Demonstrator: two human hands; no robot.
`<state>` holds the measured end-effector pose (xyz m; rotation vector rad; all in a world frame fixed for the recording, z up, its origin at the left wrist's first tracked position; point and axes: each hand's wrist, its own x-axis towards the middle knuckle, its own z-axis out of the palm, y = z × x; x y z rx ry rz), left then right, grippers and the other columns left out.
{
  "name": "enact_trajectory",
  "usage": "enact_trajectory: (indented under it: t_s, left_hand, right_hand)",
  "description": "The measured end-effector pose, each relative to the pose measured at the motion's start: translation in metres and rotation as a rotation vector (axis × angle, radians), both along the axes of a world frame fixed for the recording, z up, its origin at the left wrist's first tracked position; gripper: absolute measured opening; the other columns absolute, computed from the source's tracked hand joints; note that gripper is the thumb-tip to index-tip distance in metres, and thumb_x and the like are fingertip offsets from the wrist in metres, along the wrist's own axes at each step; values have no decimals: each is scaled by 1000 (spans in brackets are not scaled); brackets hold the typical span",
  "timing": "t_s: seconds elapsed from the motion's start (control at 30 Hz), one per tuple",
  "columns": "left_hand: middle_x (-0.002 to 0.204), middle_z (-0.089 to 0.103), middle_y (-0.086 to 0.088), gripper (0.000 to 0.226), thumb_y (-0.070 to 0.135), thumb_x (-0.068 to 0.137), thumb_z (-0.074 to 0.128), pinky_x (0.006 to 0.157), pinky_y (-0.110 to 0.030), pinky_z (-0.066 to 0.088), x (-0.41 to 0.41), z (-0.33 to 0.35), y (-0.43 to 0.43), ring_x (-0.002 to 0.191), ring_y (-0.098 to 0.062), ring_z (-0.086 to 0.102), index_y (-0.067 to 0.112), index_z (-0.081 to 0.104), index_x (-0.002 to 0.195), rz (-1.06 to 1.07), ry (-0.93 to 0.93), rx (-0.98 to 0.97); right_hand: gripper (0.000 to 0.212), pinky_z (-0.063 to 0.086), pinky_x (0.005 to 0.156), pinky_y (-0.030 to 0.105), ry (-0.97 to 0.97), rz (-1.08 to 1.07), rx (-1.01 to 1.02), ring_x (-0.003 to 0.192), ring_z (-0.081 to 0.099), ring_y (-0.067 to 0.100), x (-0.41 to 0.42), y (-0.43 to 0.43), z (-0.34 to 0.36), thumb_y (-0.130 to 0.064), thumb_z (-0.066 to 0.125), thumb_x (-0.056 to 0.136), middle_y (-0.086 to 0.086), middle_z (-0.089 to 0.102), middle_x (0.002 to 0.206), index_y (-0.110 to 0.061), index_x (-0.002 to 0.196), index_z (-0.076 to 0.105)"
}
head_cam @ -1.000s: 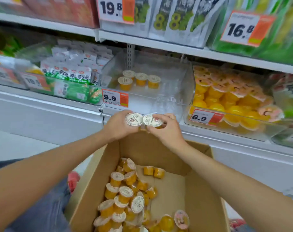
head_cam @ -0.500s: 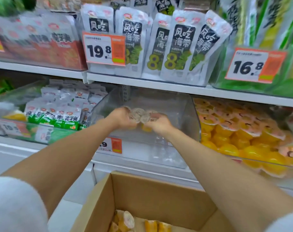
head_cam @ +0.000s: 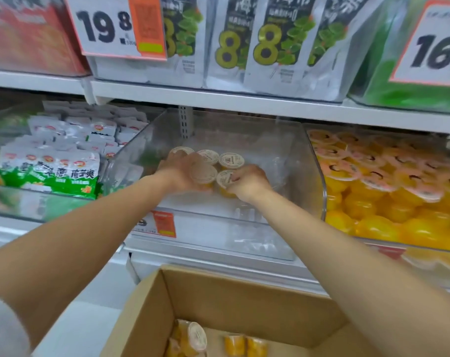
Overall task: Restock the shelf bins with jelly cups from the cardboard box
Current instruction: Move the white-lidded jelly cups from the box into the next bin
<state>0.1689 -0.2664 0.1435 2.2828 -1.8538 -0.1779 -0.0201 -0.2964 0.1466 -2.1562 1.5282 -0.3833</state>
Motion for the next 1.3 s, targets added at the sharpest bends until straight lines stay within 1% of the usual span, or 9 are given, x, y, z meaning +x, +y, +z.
enact_trajectory:
  t_s: [0.1,0.17,0.3,0.47,0.67,0.83,1.03,1.2,1.3]
  left_hand:
    - [144,43,-2,80,73,60,71,108,-44,38,0,0,-1,133,-28,39,43,51,132,4,-85,41]
    - [144,42,-5,76,71,69,66,107,-45,37,-6,0,1,134,-31,38,44,46,136,5,-145,63]
    - [126,55,-6,61,59,73,65,92,-44,49,-21,9,20,113,-30,55,37,48,127,15,-89,-8]
    - [80,62,-1,11,21,78,59,73,-39,51,-65,35,79,80,-29,59,21,49,82,19,188,-334]
    - [60,53,2,16,18,78,56,53,-34,36,-116,9,163,62,-23,51,21,42,70,-33,198,-489]
    - [73,60,6,12,21,82,57,63,-34,49,-124,-86,211,72,-19,60,26,46,82,-80,214,-76]
    - [100,64,0,16,28,91,54,71,-31,50,-104,-208,225,91,-19,62,17,61,101,86,219,521]
    - [113,64,-3,48,46,88,59,82,-29,47,-105,-273,225,107,-21,60,14,58,123,96,342,750]
    - [126,60,-4,71,65,80,57,89,-32,48,-110,-309,224,113,-23,57,16,51,131,132,355,873]
  right_hand:
    - [33,44,101,31,39,45,-3,119,55,28,-2,2,0,-23,61,91,10,60,130,-13,122,64]
    - [41,41,105,33,101,83,-15,125,51,29,-1,6,0,-29,57,93,8,53,139,-18,133,56]
    - [30,47,98,37,86,82,-187,114,57,33,-10,26,21,-21,55,90,14,64,121,-15,116,67]
    - [21,48,81,40,-131,111,-500,94,57,30,-28,76,35,-12,53,82,9,65,96,-10,98,67]
    - [7,42,56,36,-217,190,-640,67,53,25,-65,150,5,-12,56,82,-5,52,75,-15,84,50]
    - [8,41,63,31,-53,271,-307,76,57,20,-98,190,-85,-19,56,85,-9,55,80,-21,93,55]
    - [28,47,83,31,175,138,335,102,60,23,-140,201,-216,-18,56,86,1,64,106,-21,113,61]
    - [13,45,86,27,142,-27,636,95,58,22,-159,209,-289,-28,57,80,5,58,96,-25,93,57]
    - [39,45,95,27,221,15,707,113,58,22,-159,213,-328,-32,63,85,3,63,119,-18,121,59]
